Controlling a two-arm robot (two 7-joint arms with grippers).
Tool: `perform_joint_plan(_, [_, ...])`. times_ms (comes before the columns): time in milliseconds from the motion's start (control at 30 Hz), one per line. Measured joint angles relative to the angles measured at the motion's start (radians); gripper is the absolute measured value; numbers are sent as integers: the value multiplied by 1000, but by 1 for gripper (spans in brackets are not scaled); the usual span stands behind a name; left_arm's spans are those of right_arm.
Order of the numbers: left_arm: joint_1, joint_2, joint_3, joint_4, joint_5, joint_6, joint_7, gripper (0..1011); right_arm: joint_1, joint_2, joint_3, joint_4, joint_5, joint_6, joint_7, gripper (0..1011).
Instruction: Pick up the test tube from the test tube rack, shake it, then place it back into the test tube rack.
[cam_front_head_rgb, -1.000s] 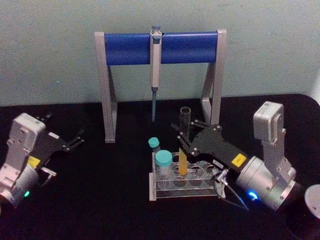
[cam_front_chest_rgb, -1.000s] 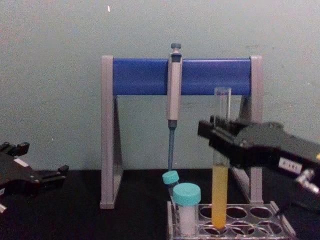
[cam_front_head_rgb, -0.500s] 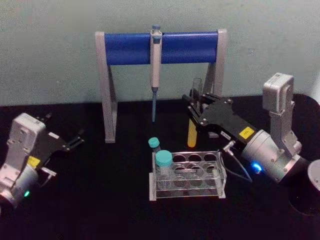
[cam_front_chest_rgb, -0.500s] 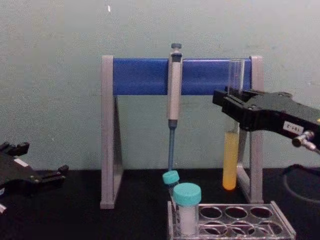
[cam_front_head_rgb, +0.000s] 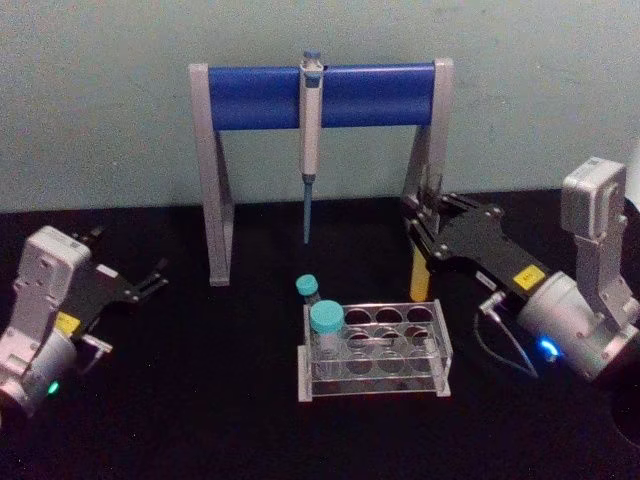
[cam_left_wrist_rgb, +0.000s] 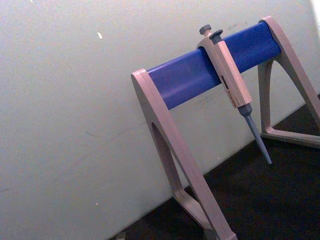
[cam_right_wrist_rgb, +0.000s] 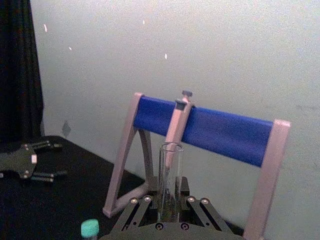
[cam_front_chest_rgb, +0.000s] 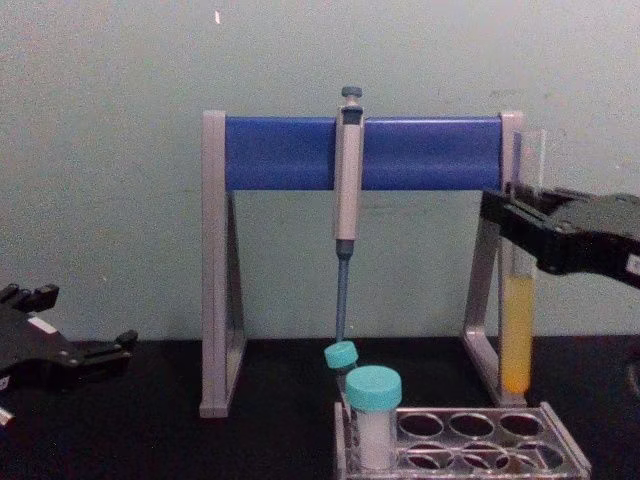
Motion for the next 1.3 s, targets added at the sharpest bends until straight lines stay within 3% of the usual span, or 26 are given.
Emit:
perform_joint_plan(267, [0,0,0,0,0,0,0,1001,-72,29,20,-61,3,13,5,235])
perform_joint_plan(467, [0,0,0,0,0,0,0,1001,-84,29,1,-70,20,10,41,235])
perform_joint_plan(967, [0,0,0,0,0,0,0,1001,35,-28,-76,48,48,-32,105,235])
perform_joint_plan(1300, [0,0,0,0,0,0,0,1001,85,-52,-72,107,44,-47,79,235])
